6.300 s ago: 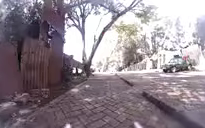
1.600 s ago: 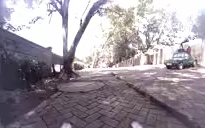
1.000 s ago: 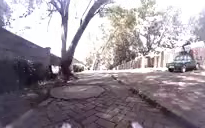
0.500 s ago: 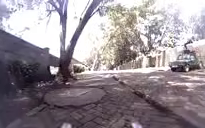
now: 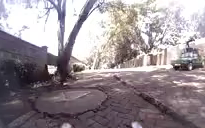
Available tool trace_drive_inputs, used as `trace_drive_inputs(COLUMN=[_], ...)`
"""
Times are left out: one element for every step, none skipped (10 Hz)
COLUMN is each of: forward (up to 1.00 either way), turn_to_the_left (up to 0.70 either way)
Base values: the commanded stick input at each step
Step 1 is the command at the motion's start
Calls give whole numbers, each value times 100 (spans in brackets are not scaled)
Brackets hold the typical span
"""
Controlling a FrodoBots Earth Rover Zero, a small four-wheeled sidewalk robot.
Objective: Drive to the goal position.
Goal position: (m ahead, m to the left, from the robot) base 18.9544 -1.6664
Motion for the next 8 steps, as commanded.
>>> trace_drive_inputs(forward=[70, 70, 70, 70, 70, 70, 70, 70], turn_to_the_left=[0, 0, 0, 0, 0, 0, 0, 0])
